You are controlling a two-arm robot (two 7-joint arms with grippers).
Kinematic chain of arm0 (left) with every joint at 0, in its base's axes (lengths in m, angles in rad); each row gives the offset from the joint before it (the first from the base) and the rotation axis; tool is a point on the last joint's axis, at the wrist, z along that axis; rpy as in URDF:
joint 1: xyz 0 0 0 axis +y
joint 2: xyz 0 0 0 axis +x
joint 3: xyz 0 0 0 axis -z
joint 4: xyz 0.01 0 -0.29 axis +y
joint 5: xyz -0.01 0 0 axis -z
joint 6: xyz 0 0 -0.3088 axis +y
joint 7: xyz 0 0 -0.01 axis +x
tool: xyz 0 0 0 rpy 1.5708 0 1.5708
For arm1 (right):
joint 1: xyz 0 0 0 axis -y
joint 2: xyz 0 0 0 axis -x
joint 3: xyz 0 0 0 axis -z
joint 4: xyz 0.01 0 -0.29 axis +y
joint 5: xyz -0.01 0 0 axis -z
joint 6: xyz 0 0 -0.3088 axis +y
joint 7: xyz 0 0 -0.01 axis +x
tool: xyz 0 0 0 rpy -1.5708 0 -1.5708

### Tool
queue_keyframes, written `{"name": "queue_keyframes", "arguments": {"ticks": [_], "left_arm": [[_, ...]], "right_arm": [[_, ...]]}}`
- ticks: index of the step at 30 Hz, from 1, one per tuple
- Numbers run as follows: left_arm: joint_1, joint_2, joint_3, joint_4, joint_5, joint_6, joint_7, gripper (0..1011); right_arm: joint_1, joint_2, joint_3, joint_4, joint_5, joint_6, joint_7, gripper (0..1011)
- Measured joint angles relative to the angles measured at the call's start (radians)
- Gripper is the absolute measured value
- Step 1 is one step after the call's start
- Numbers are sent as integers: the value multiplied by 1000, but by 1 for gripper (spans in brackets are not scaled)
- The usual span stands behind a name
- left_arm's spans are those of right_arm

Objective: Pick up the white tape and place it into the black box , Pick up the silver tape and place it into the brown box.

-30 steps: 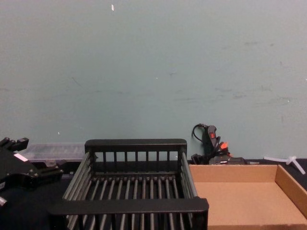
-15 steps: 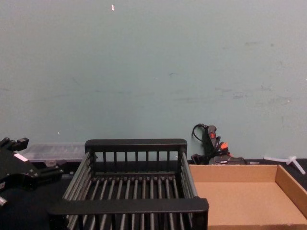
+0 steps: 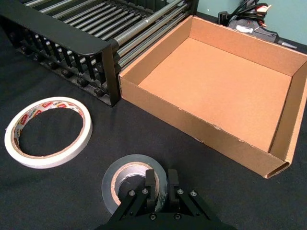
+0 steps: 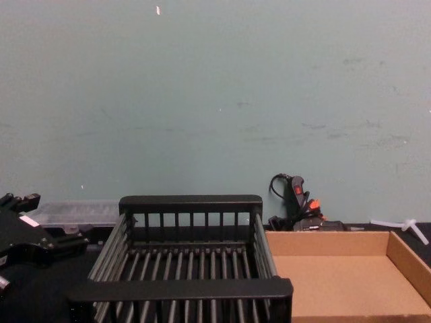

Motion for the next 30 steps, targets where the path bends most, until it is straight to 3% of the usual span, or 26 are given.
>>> {"name": "queue_keyframes", "arguments": {"ticks": [14, 30], "left_arm": [[0, 0, 0, 0, 0, 0, 0, 1002], [0, 0, 0, 0, 0, 0, 0, 1002]], "right_arm": [[-3, -15, 23, -9, -4, -8, 27, 160], [16, -28, 63, -84, -32, -35, 47, 160]]}}
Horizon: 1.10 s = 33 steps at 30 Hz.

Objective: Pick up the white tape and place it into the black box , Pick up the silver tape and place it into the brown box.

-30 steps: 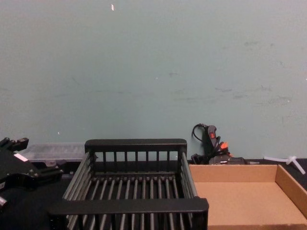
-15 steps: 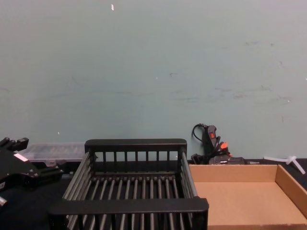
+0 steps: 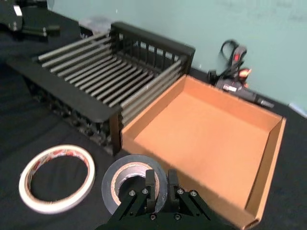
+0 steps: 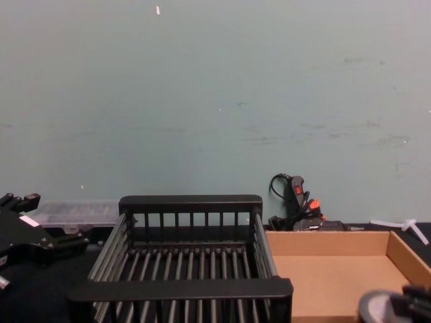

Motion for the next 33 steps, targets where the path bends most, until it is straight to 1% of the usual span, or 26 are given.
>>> {"name": "queue_keyframes", "arguments": {"ticks": [3, 8, 16, 22, 23, 25, 26, 33], "left_arm": [[0, 0, 0, 0, 0, 0, 0, 1001], [0, 0, 0, 0, 0, 0, 0, 1001], [0, 0, 0, 0, 0, 0, 0, 1001], [0, 0, 0, 0, 0, 0, 0, 1002], [0, 0, 0, 0, 0, 0, 0, 1001], [0, 0, 0, 0, 0, 0, 0, 1002], [0, 0, 0, 0, 0, 0, 0, 1002], [0, 0, 0, 0, 0, 0, 0, 1001]], "right_arm": [[7, -3, 4, -4, -5, -4, 0, 160], [34, -16, 7, 1, -20, -13, -3, 160], [98, -38, -4, 45, -43, -20, 3, 160], [157, -57, -25, 91, -55, -23, 21, 160], [177, -64, -33, 109, -59, -25, 25, 160], [194, -71, -39, 124, -63, -26, 28, 160], [211, -77, -45, 141, -66, -27, 30, 160], [271, -103, -59, 215, -80, -28, 32, 160]]}}
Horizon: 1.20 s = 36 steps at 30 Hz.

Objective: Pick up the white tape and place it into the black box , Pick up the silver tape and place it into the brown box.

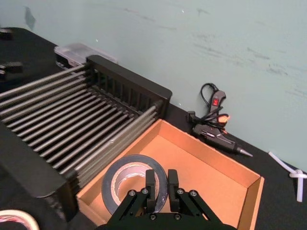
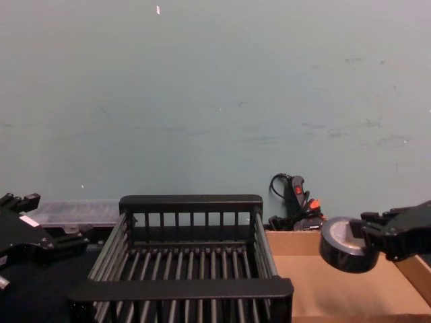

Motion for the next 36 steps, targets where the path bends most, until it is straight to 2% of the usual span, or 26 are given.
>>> {"name": "queue_keyframes", "arguments": {"ticks": [12, 19, 29, 36], "left_arm": [[0, 0, 0, 0, 0, 0, 0, 1002], [0, 0, 0, 0, 0, 0, 0, 1002], [0, 0, 0, 0, 0, 0, 0, 1002], [0, 0, 0, 0, 0, 0, 0, 1002]], "right_arm": [[101, -64, -15, 180, -41, -9, -29, 160], [134, -96, -11, 257, -58, -18, -39, 160], [161, -122, -5, 324, -82, -21, -45, 160], [165, -131, -1, 337, -92, -15, -43, 160]]}}
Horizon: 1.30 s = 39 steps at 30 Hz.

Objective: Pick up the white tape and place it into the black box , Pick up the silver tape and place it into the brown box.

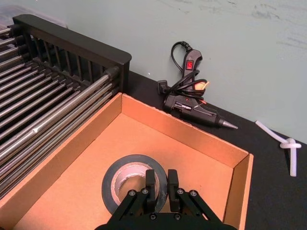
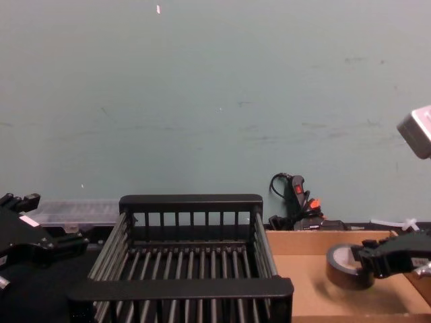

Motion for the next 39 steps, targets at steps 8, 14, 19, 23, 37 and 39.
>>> {"name": "queue_keyframes", "arguments": {"ticks": [8, 14, 19, 23, 37, 39], "left_arm": [[0, 0, 0, 0, 0, 0, 0, 1000], [0, 0, 0, 0, 0, 0, 0, 1002], [0, 0, 0, 0, 0, 0, 0, 1001], [0, 0, 0, 0, 0, 0, 0, 1001], [0, 0, 0, 0, 0, 0, 0, 1002], [0, 0, 0, 0, 0, 0, 0, 1001]], "right_arm": [[-1, -5, 4, 2, -8, 5, 0, 160], [-2, -4, 4, 2, -8, 5, 0, 160], [-2, -4, 3, 2, -7, 5, 0, 188], [-2, -3, 3, 2, -7, 5, 0, 291], [-2, -3, 3, 1, -5, 5, 1, 718], [-2, -3, 3, 1, -5, 5, 1, 773]]}}
